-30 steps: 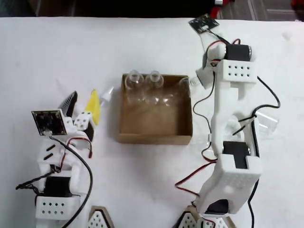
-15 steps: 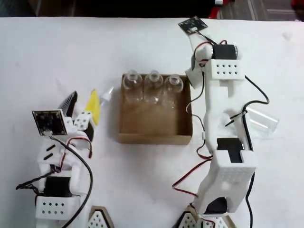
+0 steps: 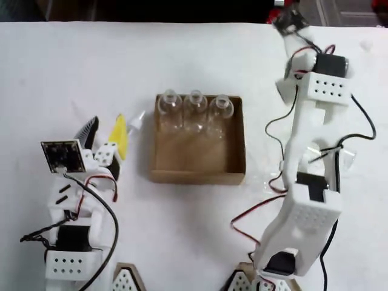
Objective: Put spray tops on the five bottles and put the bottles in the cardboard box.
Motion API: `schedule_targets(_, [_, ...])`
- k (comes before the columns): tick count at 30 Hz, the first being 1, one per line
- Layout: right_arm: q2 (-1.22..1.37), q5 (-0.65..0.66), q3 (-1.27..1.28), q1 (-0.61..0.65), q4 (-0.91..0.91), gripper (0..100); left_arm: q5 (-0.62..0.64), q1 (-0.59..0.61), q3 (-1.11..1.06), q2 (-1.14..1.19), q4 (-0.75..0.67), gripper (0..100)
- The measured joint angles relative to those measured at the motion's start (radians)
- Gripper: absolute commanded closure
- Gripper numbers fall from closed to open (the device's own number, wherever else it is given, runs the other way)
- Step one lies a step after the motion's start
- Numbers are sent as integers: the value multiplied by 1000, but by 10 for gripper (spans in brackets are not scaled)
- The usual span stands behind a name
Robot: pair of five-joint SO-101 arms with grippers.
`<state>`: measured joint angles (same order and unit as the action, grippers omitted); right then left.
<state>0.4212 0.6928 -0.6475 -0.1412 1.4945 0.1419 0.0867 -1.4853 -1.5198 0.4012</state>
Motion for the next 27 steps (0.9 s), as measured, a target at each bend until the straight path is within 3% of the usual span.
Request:
schedule_targets(4, [100,261,-5,-43,37,858,0,0,0,0,0,823])
schedule_targets(7, [161,382,-8,-80,41,793,0,0,0,0,0,823])
schedule_targets(17, [226,555,-9,-91,43,818,0,0,0,0,0,823])
schedule_targets(27, [313,614,-9,-98,43,818,0,0,0,0,0,823])
